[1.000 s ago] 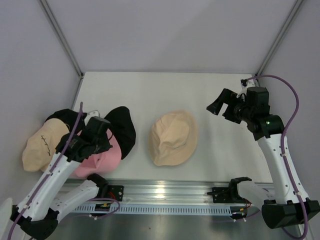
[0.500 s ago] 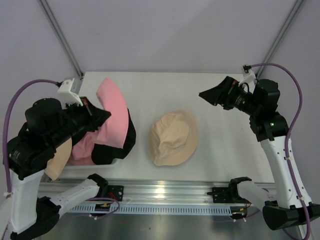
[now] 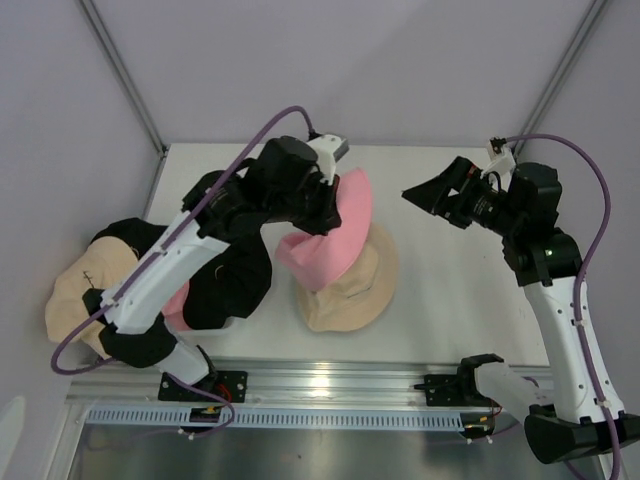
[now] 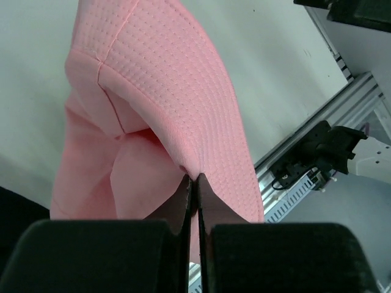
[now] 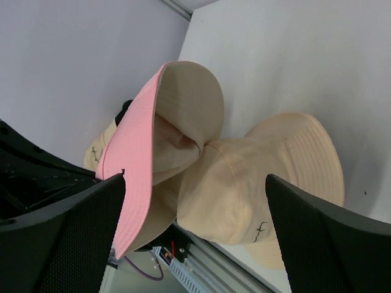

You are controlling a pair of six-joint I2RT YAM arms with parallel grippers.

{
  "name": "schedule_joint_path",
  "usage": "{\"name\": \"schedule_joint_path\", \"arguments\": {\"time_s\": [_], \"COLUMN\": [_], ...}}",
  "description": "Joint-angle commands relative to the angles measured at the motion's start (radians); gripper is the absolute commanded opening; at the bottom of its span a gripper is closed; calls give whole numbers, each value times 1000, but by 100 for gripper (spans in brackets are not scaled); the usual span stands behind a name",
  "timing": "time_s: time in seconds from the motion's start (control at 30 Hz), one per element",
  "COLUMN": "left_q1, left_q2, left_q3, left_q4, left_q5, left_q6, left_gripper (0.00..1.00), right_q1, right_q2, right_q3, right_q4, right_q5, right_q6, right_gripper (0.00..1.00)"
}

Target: Stack the hats

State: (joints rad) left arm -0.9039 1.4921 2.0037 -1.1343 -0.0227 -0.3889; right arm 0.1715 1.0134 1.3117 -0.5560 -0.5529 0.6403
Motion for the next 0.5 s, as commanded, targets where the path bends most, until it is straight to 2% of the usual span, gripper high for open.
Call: {"name": "schedule_joint_path", "arguments": {"time_s": [0.0,0.13,0.27,0.4,0.47], "left_q1": [-62,-137,-184,-219,-234], "left_q2": [67,166,204,240,252], "left_q3": [151,242,264,260,242], "left_q4": [-51,-130,-133,-159,-162], "left_q5": [-81,-160,-149,-163,-161], "left_q6": [50,58,65,64,61], "left_gripper": [1,1,1,1,1], "right_q1": [-26,-41,-40,-40,-36], "right_q2": [-53,-93,-131,-176,-188], "right_q3": [21,-11,-121,-271,-324], "right_q4": [-117,-148,-90,110,158], "right_q5": [50,44,5,-71,-79], "right_q6": [-8,4,77,189,229], "right_gripper": [99,100,100,100,99]}}
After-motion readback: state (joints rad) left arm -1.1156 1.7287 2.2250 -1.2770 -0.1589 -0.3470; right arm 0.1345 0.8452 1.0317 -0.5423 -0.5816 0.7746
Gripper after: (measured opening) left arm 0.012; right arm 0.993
